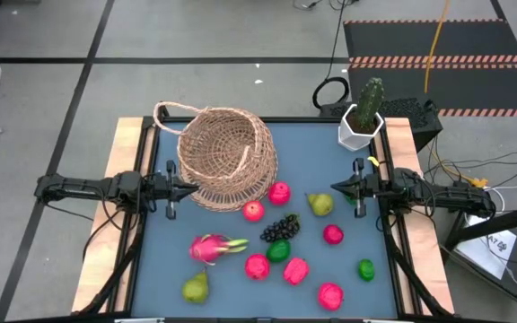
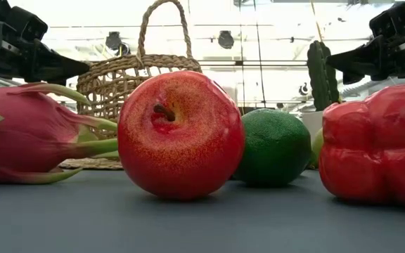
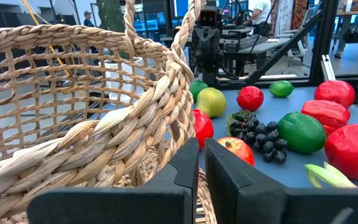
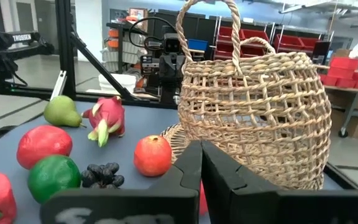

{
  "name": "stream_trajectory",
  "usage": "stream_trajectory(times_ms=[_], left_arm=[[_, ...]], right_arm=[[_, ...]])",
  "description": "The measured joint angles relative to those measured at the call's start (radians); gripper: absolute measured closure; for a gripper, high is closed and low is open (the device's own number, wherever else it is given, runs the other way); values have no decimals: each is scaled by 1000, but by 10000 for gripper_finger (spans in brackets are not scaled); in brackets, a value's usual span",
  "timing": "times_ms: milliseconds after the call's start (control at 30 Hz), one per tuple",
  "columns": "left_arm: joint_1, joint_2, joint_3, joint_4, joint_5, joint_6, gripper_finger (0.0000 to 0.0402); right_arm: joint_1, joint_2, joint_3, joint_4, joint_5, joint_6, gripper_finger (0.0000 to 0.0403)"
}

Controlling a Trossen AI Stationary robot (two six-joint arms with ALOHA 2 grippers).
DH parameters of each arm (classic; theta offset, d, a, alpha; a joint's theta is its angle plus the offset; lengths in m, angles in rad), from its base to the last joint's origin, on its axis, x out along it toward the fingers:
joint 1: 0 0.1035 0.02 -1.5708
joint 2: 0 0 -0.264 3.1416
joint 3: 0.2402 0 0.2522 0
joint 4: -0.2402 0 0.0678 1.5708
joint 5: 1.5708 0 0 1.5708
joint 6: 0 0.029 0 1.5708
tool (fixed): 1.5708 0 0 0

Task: Build produce basket
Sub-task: Put the red tomato into the basket

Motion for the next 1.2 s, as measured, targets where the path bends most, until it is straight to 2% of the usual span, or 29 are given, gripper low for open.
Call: stream_trajectory(times_ms=[133,400,567,733,1200], left_arm=[[0,0,0,0,0,0,371],[0,0,0,0,0,0,371],[0,0,0,0,0,0,371],[0,0,0,0,0,0,371],[0,0,0,0,0,0,371]], right_arm=[[0,0,0,5,1,-61,403],[0,36,46,-32,3,43,403],[0,101,122,-43,1,44,403],[0,185,250,-83,1,43,403],[0,426,741,-425,2,106,403]])
